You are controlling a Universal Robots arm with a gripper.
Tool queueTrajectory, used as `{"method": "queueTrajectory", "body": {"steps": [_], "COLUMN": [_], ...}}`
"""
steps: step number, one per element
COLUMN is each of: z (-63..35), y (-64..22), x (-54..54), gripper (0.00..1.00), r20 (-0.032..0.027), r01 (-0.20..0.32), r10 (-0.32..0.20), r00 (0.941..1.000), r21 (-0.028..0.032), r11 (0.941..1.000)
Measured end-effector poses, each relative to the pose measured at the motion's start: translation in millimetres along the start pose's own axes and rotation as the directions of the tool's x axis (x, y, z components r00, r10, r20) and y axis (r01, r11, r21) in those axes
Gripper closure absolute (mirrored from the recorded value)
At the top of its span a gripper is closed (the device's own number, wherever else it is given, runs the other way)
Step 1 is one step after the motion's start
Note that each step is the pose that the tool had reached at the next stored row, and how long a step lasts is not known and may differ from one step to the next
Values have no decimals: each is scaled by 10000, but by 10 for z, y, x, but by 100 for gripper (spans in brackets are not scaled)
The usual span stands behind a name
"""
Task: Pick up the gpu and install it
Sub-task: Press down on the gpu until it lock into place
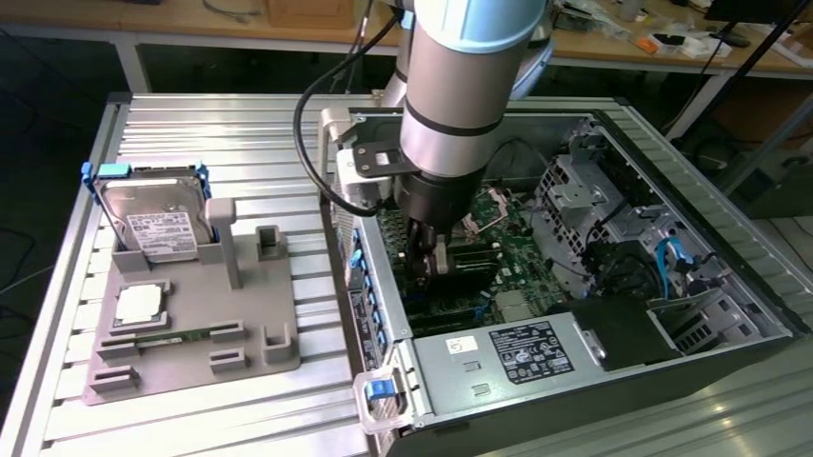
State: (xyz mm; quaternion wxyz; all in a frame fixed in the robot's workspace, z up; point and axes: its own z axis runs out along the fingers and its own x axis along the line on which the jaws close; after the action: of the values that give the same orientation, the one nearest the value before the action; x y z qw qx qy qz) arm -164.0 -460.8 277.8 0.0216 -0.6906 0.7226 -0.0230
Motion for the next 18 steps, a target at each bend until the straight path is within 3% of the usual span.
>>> {"method": "queueTrajectory", "body": {"steps": [5,11,17,18], "z": [66,67,3,3], "y": [4,4,1,3], "x": [0,0,-21,-53], "gripper": [89,89,89,89], "r20": [4,4,9,-17], "r01": [-1,-2,-4,-2], "r10": [1,2,4,2], "r00": [10000,10000,10000,10000], "r21": [-2,-2,0,2], "r11": [10000,10000,10000,10000]}}
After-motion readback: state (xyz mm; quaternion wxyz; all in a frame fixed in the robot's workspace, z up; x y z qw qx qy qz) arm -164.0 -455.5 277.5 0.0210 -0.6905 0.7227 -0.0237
